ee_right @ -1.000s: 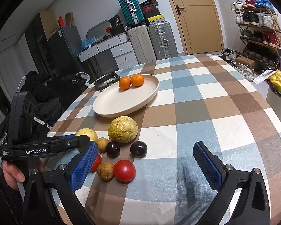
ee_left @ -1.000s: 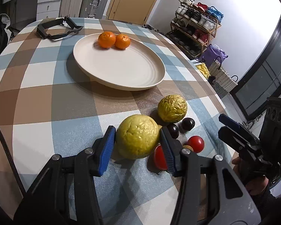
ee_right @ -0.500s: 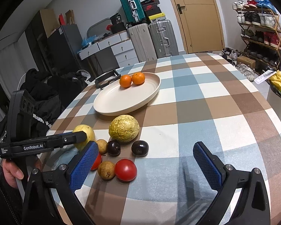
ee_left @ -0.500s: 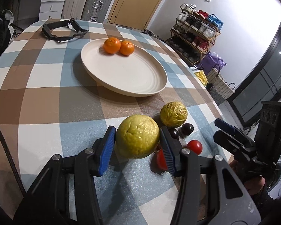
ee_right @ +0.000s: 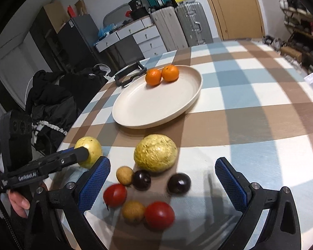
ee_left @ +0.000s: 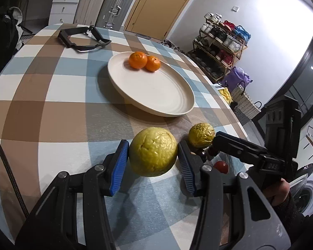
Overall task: Organize fruits
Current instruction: 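Carry the yellow fruit in the left tool to the plate while the right tool carries the bumpy yellow fruit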
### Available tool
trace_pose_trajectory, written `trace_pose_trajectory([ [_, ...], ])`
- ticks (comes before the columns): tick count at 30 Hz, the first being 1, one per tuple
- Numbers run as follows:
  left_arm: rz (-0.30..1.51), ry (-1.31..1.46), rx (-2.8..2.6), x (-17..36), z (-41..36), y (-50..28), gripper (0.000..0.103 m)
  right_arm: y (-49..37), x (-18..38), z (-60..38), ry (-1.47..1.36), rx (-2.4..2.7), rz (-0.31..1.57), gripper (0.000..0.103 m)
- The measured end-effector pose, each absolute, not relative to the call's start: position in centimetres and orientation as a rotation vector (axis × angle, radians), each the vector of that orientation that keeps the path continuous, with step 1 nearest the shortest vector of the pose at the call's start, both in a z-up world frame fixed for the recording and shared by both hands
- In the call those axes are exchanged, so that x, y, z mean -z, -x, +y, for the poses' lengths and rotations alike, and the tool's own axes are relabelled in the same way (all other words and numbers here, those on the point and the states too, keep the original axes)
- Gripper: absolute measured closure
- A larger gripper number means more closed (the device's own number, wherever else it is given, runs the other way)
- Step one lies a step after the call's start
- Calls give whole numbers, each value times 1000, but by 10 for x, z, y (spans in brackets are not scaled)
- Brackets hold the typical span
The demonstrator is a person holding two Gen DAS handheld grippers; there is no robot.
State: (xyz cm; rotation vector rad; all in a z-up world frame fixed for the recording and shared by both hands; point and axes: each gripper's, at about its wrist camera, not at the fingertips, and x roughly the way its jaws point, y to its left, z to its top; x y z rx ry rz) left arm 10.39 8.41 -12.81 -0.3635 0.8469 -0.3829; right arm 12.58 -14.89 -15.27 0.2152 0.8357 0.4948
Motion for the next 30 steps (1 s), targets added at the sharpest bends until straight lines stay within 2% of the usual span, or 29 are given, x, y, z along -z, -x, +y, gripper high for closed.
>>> trace_pose_trajectory([
  [9, 844, 382, 368, 129, 96, -108, 58, -146, 158, -131, -222, -520, 877, 3],
  [11, 843, 392, 363, 129, 100, -110, 58, -148, 160, -128, -218, -534, 887, 13],
  [12, 842, 396, 360, 129, 101, -111, 58, -148, 160, -127, -216, -540, 893, 24],
  [14, 839, 397, 353, 129, 104, -113, 58, -149, 163, -125, -214, -538, 909, 34],
  [16, 837, 400, 348, 128, 105, -114, 58, -149, 165, -127, -219, -530, 908, 50],
  [30, 789, 379, 330, 102, 108, -140, 58, -141, 143, -145, -289, -556, 781, 51],
])
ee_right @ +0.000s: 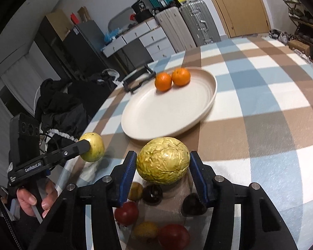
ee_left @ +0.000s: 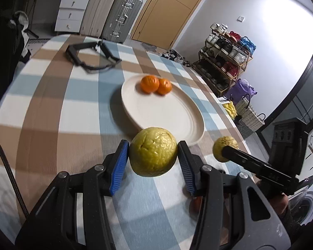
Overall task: Organize fruits
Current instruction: 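Carry the yellow fruit in the left tool to the plate while the right tool carries the bumpy yellow fruit, then open the left tool to set the yellow fruit on the plate and withdraw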
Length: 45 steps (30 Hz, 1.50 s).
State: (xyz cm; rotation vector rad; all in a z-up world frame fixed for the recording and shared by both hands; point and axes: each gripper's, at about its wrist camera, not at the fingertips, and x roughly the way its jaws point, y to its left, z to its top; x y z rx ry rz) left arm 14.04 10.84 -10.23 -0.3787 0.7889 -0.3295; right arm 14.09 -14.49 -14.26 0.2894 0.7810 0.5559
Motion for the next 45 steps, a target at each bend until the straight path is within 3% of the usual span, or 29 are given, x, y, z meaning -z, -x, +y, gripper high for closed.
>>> trace_pose_trajectory([
  [20, 771, 330, 313, 78, 97, -275, 58, -246, 76, -150, -230, -582, 693, 51],
  [30, 844, 280, 339, 113, 83, -308, 58, -308, 102, -133, -183, -574, 763, 51],
  [45, 864, 261, 321, 127, 84, -321, 58, -318, 131, -123, -97, -542, 813, 50],
])
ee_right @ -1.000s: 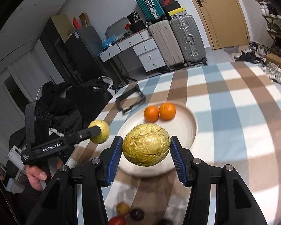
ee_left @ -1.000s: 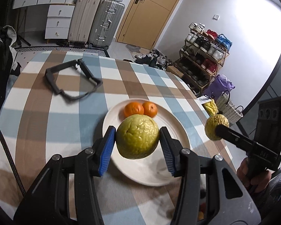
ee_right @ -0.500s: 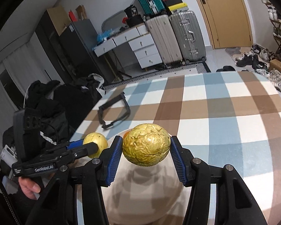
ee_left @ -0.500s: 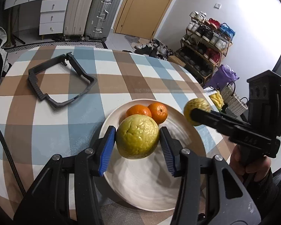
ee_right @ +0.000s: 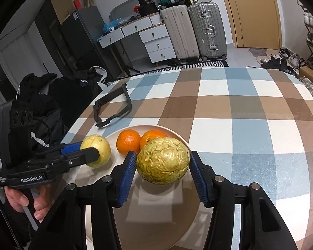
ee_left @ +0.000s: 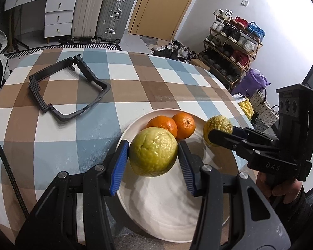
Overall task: Organize fruits
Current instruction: 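Open the left tool to set the yellow fruit on the plate and withdraw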
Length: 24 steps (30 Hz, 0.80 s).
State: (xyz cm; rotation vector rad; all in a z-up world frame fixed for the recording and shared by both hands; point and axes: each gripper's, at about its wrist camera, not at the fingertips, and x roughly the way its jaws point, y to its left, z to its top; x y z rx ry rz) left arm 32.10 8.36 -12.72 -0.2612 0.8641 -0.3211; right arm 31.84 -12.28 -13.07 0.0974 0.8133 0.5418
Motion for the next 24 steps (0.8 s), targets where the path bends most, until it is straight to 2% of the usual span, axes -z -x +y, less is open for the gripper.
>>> trace_pose_trajectory([
  [11, 872, 244, 283, 125, 80, -330, 57, -321, 137, -113, -51, -510, 811, 50],
  [16, 856, 230, 265, 109, 78, -317, 50, -308, 120, -117, -52, -507, 759, 33],
  [20, 817, 196, 243, 89, 74, -296, 40, -286, 101, -127, -65, -494, 699, 23],
  [21, 804, 193, 242, 81, 73, -288, 38, -279, 97, -131, -73, -488, 684, 18],
  [24, 773, 180, 232, 64, 70, -268, 29, -255, 83, -142, -98, -477, 645, 17],
])
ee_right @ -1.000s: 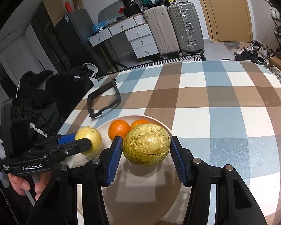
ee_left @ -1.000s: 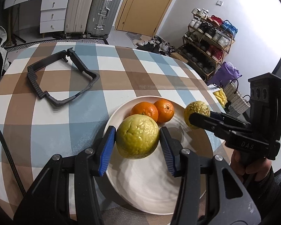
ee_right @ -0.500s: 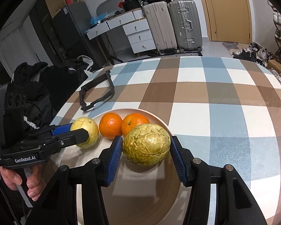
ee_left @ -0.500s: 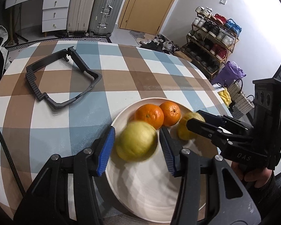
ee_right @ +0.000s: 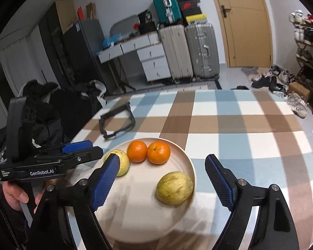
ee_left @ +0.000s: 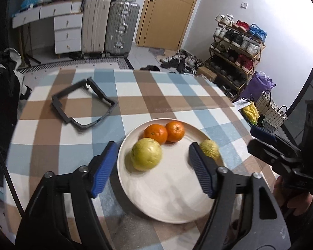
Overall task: Organize fruits
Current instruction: 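Open the left tool to set the yellow fruit on the plate and withdraw, then move the left tool to the red tomato and close its fingers on it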
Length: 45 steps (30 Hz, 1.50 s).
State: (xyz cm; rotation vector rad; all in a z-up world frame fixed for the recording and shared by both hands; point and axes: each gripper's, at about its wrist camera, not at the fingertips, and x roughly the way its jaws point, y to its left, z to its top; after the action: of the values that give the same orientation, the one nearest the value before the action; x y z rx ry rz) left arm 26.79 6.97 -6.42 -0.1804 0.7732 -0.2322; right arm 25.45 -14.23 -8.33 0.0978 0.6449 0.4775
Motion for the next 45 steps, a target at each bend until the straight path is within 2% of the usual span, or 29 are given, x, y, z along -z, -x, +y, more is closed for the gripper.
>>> trace_pose_trajectory([
  [3, 737, 171, 229, 47, 65, -243, 27, -228, 73, -152, -115, -461, 617, 14],
  [4, 730, 167, 229, 43, 63, -235, 26, -217, 69, -156, -121, -455, 604, 7],
  [5, 722, 162, 225, 38, 61, -226, 25, -208, 67, -158, -125, -450, 591, 5],
  [6, 711, 158, 219, 34, 59, -217, 22, -197, 65, -160, -128, -448, 573, 4],
  [16, 643, 99, 186, 10, 42, -131, 16, -108, 50, -172, -123, -409, 456, 0],
  [19, 622, 108, 181, 6, 40, -110, 8, -88, 50, -174, -114, -393, 433, 0],
  [20, 614, 109, 176, 6, 39, -103, 2, -80, 51, -174, -113, -389, 428, 0],
  [21, 601, 106, 168, 4, 37, -93, 1, -75, 51, -175, -113, -387, 425, 0],
  [29, 593, 78, 159, 17, 19, -45, 1, -34, 63, -179, -97, -356, 408, 0],
  [45, 714, 73, 171, 80, 7, -30, 1, 5, 106, -176, -75, -286, 441, 0],
])
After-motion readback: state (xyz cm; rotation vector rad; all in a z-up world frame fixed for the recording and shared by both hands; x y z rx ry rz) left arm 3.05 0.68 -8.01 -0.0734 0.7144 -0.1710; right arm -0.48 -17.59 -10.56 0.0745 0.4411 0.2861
